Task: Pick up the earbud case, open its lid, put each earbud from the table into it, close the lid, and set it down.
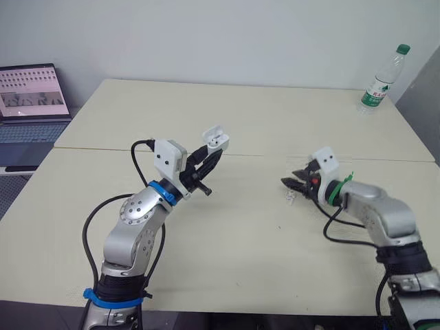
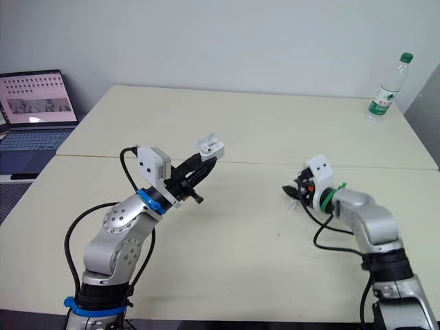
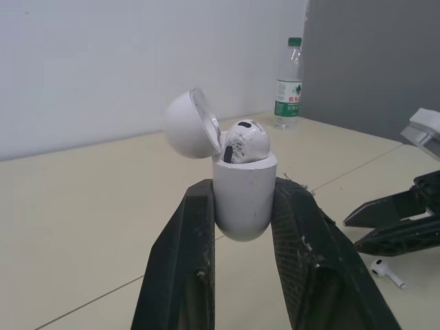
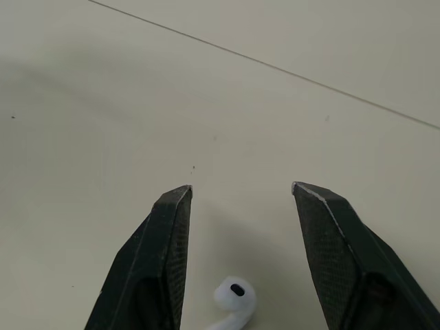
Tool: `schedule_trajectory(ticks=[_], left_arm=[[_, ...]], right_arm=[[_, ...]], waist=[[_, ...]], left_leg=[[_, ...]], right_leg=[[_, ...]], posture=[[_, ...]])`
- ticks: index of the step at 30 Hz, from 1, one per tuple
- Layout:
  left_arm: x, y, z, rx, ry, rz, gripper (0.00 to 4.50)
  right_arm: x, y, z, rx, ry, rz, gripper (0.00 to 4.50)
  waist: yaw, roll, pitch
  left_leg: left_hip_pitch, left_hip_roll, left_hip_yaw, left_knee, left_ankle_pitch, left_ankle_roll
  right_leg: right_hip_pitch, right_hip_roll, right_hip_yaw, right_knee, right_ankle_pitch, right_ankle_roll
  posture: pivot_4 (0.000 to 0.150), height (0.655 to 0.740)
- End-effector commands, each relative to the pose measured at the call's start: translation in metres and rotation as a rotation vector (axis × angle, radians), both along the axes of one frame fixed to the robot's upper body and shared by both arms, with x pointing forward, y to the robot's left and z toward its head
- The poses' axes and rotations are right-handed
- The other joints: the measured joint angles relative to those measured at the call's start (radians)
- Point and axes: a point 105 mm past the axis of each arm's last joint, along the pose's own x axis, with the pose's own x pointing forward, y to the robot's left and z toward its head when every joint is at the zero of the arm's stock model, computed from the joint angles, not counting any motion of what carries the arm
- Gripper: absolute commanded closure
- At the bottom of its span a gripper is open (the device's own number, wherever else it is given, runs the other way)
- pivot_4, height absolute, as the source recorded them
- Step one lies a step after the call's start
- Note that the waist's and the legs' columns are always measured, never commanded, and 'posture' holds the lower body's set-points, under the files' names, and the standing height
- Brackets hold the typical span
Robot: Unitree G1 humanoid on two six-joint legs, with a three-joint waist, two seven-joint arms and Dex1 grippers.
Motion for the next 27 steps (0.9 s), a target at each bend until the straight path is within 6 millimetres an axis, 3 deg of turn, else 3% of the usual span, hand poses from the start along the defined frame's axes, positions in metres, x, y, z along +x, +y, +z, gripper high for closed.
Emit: schedule_trajectory(ticks=[1,10,16,19,24,27], left_arm=[[-0.006,-0.001,0.014,-0.01,-0.055,-0.006,3.72],[-0.005,-0.003,0.016,-0.005,-0.057,-0.009,3.72],[-0.004,-0.003,0.015,-0.003,-0.057,-0.006,3.72],[-0.003,-0.003,0.016,-0.005,-0.059,-0.004,3.72],[-0.003,-0.003,0.015,-0.007,-0.058,0.005,3.72],[-0.003,-0.002,0.015,-0.008,-0.058,0.008,3.72]], right_arm=[[-0.002,-0.006,0.013,-0.036,-0.072,-0.079,2.11],[-0.02,-0.001,-0.003,-0.065,-0.02,-0.145,2.11],[-0.021,-0.002,-0.008,-0.074,-0.001,-0.171,2.11],[-0.021,-0.002,-0.011,-0.083,0.01,-0.172,2.71],[-0.023,-0.001,-0.015,-0.091,0.025,-0.161,4.46],[-0.024,0.0,-0.017,-0.095,0.032,-0.154,4.46]], waist=[[0.001,0.0,0.0],[0.001,0.0,0.0],[0.001,0.0,0.0],[0.001,0.0,0.0],[0.001,0.0,0.0],[0.001,0.0,0.0]], left_leg=[[0.0,0.0,0.0,0.0,0.0,0.0],[0.0,0.0,0.0,0.0,0.0,0.0],[0.0,-0.001,0.0,0.0,0.0,0.0],[0.0,-0.001,0.0,0.0,0.0,0.0],[0.001,0.0,0.0,0.0,0.0,0.0],[0.001,-0.001,0.0,0.0,0.0,0.0]], right_leg=[[0.0,0.0,0.0,0.0,0.0,0.0],[0.0,0.0,0.0,-0.001,0.0,0.0],[0.0,0.0,0.001,-0.001,0.0,0.0],[0.0,0.0,0.0,-0.001,0.0,0.0],[0.001,0.0,0.0,-0.001,0.0,0.0],[0.001,0.0,0.0,-0.001,0.0,0.0]], posture=[[0.15,0.74],[0.15,0.74],[0.15,0.74],[0.15,0.74],[0.15,0.74],[0.15,0.74]])
